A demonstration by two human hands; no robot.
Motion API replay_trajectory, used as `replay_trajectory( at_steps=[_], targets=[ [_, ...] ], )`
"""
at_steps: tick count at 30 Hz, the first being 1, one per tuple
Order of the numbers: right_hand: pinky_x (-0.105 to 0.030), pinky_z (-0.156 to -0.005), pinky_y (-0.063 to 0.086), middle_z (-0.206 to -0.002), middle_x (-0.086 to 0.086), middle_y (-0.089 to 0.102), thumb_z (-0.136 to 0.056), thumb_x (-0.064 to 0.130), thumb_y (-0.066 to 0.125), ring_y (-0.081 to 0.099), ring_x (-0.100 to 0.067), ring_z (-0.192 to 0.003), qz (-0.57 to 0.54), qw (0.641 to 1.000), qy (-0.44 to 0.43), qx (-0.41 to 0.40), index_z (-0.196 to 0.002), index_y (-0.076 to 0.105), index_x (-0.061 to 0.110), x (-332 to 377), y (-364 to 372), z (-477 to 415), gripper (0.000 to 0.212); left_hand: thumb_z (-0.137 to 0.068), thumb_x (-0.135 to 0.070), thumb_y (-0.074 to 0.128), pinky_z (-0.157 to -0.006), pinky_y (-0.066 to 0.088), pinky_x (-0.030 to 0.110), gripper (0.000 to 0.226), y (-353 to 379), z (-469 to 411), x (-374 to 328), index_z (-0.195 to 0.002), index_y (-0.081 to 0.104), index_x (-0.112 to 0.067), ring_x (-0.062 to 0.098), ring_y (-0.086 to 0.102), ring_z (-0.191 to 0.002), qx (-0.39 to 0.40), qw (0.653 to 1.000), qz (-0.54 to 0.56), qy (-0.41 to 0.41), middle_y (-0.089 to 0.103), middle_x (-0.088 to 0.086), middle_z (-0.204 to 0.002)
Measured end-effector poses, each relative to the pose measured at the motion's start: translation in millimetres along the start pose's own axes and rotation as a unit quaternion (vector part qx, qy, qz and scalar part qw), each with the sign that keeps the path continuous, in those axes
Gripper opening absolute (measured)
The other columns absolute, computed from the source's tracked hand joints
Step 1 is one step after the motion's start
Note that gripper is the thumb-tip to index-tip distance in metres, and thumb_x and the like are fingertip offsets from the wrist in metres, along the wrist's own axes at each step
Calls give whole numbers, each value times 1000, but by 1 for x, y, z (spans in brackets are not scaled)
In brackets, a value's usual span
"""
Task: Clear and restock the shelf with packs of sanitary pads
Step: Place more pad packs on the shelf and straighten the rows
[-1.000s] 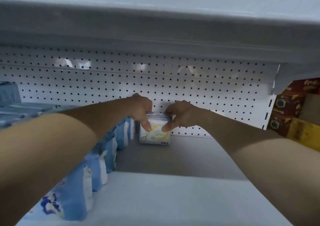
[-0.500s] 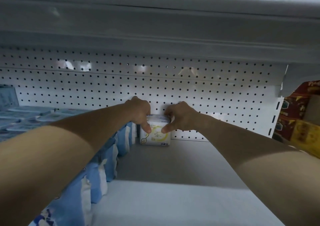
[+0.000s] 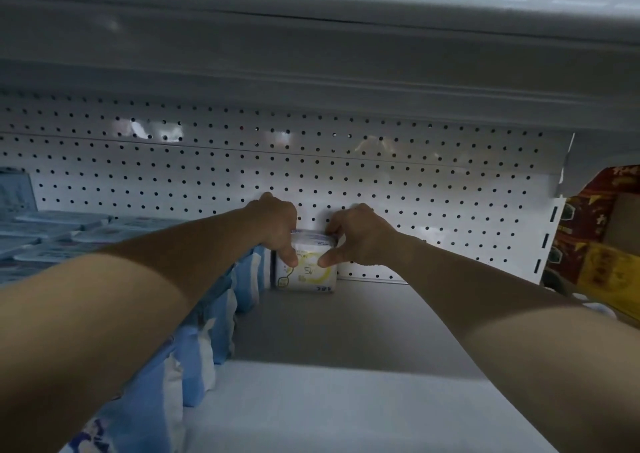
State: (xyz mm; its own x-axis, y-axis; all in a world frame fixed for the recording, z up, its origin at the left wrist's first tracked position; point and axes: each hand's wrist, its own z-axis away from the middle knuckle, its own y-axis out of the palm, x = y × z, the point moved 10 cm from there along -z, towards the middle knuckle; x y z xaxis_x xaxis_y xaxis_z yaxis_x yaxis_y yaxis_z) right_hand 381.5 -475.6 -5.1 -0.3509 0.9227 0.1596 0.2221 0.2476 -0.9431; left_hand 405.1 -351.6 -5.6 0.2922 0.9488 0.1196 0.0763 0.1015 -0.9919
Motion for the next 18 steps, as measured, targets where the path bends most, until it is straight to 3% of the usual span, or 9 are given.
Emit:
replay_trajectory(
  at_steps=[8, 12, 18],
  targets=[
    [-39, -88, 52, -112, -4, 60, -74, 51, 83, 50, -20, -111, 51, 999, 13, 1, -113, 68, 18, 9, -1, 9, 54, -75, -58, 78, -108, 40, 38, 89, 3, 8, 0, -144, 46, -12, 28, 40, -129, 20, 1000, 10, -5, 51, 7, -139],
    [-41, -94, 49, -123, -4, 57, -75, 52, 82, 48, -23, -118, 63, 998, 27, 13, -126, 60, 17, 18, -7, 19, 66, -77, -53, 79, -110, 40, 40, 90, -10, 25, 2, -147, 42, -11, 28, 39, -133, 12, 999, 40, -3, 47, 10, -145],
    [-37, -100, 44, -138, -9, 53, -81, 49, 79, 48, -28, -126, 91, 996, 26, -2, -145, 45, 17, 60, -43, 39, 79, -77, -45, 83, -106, 43, 41, 84, -47, 74, 17, -142, 45, -9, 31, 46, -127, -65, 996, 54, 14, 50, 14, -139]
  ],
)
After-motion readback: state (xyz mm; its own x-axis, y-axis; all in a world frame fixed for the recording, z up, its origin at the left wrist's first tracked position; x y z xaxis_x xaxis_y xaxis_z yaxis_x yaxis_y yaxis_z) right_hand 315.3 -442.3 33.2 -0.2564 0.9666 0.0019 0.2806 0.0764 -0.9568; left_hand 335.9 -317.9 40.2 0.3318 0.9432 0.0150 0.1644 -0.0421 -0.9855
